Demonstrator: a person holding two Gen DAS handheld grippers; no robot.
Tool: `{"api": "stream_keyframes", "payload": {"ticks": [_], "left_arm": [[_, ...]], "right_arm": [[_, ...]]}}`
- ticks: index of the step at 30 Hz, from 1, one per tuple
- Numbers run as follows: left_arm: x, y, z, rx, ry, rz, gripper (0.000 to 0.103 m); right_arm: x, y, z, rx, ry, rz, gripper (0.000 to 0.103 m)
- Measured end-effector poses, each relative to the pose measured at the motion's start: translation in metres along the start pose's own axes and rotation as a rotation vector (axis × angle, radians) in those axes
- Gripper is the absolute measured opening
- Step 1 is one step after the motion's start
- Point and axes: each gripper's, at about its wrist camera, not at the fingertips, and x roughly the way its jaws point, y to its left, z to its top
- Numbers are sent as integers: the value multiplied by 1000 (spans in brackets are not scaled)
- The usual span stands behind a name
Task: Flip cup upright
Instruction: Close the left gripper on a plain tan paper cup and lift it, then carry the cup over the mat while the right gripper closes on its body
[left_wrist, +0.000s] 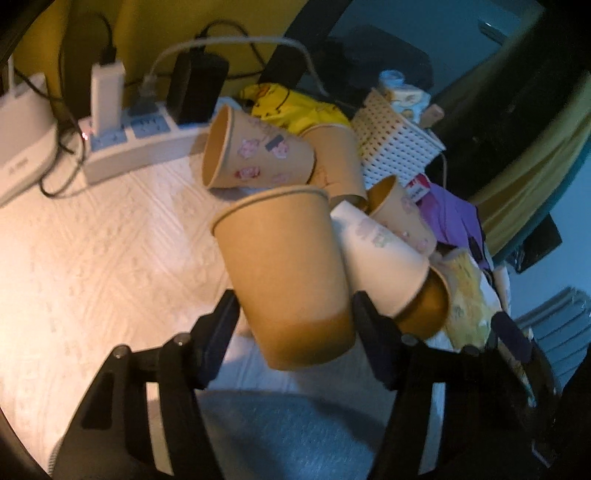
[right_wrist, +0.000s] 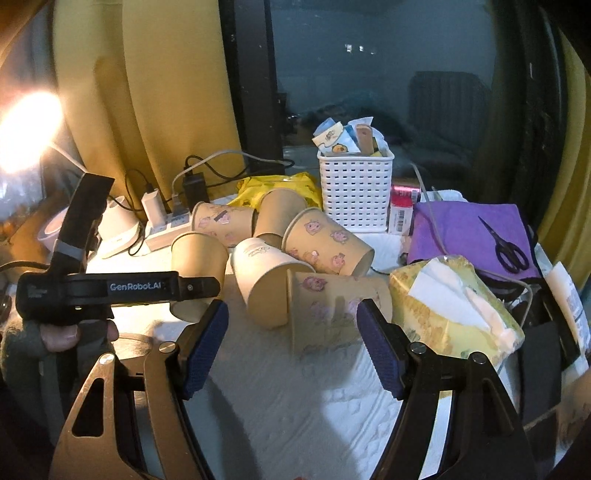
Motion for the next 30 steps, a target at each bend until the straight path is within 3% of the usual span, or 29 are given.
{"api": "stream_keyframes", "payload": {"ticks": [12,30], "left_arm": [[-75,-8,-55,190,-90,28,64],[-161,2,-186,383,-138,19,64]], "right_arm": [[-42,35,-17,16,0,24,75],[-117,89,-68,46,20,117,75]]}}
